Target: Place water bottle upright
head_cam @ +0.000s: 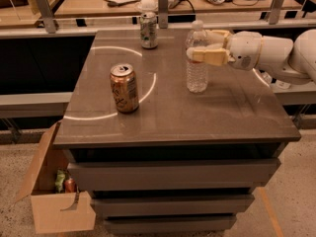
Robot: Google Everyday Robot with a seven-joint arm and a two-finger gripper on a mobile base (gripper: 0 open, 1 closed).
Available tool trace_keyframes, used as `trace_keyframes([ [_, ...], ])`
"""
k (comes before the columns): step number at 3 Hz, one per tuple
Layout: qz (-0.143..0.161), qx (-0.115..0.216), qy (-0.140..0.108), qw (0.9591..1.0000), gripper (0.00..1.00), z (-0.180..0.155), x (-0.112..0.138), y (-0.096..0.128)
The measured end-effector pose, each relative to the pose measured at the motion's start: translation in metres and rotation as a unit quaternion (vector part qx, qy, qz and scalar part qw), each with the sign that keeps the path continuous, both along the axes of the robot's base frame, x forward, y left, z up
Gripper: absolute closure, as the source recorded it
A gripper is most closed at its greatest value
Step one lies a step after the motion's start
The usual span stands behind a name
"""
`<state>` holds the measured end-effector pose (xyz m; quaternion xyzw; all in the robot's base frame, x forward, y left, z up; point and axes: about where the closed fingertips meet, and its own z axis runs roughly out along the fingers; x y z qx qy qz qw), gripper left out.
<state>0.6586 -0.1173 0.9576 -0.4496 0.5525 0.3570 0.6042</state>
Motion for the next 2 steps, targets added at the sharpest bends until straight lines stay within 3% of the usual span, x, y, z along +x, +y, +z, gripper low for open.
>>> trace_keyframes([
  [1, -0.003, 0.005, 0.003, 1.0, 0.01, -0.0039, -0.0007, -0.003],
  [2, -0.01, 0.008, 0.002, 0.9999, 0.0, -0.0045, -0.0035, -0.0108],
])
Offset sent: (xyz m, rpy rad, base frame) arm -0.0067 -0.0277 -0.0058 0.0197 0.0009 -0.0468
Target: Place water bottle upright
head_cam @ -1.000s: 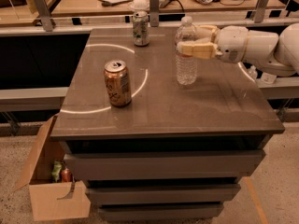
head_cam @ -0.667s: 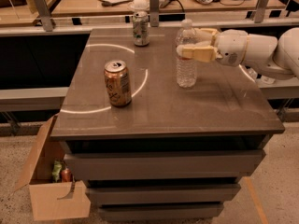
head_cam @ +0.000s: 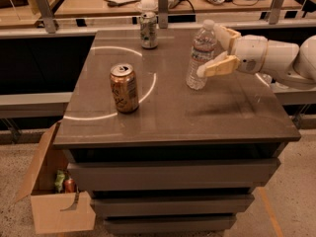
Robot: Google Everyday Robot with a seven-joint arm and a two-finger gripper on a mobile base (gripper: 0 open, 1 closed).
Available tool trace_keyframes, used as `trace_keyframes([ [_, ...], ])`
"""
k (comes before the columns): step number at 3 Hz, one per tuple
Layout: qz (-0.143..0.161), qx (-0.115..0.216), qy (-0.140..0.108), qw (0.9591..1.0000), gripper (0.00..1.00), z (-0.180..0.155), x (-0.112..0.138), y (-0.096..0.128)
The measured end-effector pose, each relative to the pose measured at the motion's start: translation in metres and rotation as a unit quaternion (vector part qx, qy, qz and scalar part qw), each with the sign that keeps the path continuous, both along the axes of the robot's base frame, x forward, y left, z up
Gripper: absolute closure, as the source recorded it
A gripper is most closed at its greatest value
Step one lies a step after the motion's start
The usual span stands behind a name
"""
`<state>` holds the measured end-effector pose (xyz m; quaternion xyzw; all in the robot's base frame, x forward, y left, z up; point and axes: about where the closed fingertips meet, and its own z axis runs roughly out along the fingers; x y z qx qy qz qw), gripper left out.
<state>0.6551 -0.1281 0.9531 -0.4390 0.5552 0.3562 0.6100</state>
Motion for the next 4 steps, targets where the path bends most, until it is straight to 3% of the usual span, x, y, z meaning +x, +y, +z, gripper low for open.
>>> trace_keyframes([
  [2, -0.03, -0.022, 0.012, 0.9992, 0.0, -0.006, -0.017, -0.022],
  [3, -0.069, -0.049, 0.029, 0.996, 0.0, -0.014, -0.035, -0.046],
  [4, -0.069, -0.049, 0.029, 0.996, 0.0, -0.014, -0.035, -0.046],
])
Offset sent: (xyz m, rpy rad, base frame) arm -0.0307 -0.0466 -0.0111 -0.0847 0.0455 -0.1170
